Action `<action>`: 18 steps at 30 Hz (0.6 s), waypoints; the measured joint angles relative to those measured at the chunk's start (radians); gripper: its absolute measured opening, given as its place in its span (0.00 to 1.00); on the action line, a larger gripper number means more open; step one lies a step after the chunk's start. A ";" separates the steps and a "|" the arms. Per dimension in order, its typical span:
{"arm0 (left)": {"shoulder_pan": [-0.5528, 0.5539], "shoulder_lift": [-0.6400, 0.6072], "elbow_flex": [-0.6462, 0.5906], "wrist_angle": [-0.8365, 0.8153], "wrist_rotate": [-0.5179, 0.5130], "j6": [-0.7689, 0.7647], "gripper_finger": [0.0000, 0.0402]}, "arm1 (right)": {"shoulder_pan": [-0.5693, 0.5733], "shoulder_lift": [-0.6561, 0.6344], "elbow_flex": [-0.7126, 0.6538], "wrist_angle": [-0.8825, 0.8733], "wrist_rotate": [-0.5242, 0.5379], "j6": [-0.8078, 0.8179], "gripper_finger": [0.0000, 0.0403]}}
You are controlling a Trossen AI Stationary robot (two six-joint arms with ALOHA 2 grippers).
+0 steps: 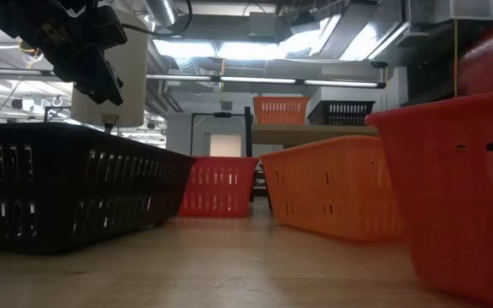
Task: Stack baskets on shelf by color
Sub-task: Put the bottom right red bin on the shelf
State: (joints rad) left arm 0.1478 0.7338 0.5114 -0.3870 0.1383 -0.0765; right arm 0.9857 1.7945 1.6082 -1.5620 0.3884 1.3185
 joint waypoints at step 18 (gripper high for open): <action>0.000 0.000 0.000 0.003 0.000 0.009 0.00 | -0.476 -0.478 -0.144 -0.011 0.566 -0.744 0.00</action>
State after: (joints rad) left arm 0.1480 0.7338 0.5114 -0.3840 0.1383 -0.0677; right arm 0.5097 1.3167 1.4641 -1.5732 0.9548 0.5741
